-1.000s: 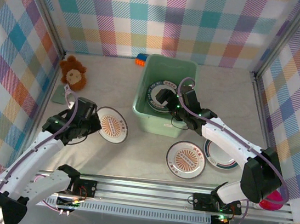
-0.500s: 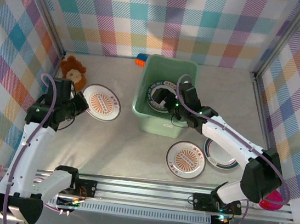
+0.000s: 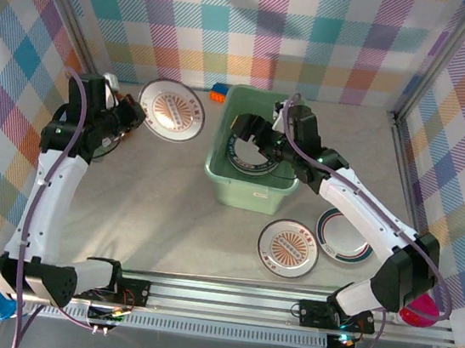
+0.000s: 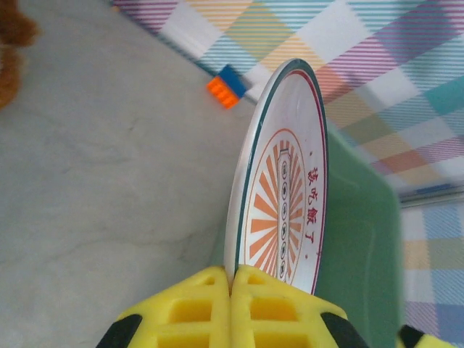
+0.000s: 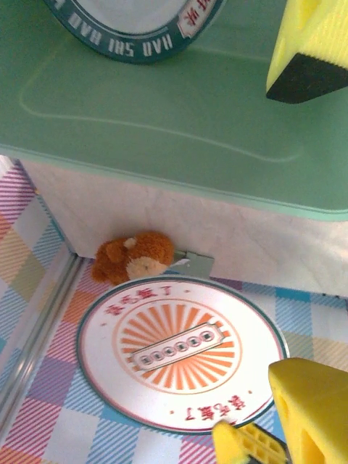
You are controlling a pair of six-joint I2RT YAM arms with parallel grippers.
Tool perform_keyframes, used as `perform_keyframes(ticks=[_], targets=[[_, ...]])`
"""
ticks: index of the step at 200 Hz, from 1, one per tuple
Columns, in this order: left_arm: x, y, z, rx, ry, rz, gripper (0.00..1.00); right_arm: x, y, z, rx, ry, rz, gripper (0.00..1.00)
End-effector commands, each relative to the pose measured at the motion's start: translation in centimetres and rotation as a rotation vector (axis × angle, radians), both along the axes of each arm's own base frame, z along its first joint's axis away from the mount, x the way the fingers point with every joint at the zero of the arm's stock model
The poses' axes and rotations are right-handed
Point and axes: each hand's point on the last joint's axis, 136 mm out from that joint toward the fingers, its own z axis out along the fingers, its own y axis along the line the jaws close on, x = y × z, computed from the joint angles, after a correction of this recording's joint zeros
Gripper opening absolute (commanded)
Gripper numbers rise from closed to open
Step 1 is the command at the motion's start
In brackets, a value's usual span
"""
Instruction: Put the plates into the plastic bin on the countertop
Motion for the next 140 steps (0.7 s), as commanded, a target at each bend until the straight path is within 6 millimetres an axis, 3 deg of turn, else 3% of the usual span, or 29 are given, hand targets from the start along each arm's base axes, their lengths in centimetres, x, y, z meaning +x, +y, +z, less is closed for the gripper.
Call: perform_keyframes(ticks=[1,38,77,140], targets=[[1.1,-1.3,4.4,-0.078,-0.134,-0.065,0.0,-0.3,1.4,0.6,0.074,0.048,0.062,0.9],[1.4,-2.9,4.8,-0.169,-0.156,-0.119,0.0,0.3,2.6,2.4,0.164,0.003,0.089,0.87],[1.7,-5.0,4.5,-0.255,-0.164,-0.183,0.0,2.0,3.6,1.4,0.166,0.038,0.074,0.81],[2.2,-7.5,3.9,-0.296,-0.153,-0.252,0.0,5.1,4.6,2.4,0.266,-0.008,0.033,0.7]])
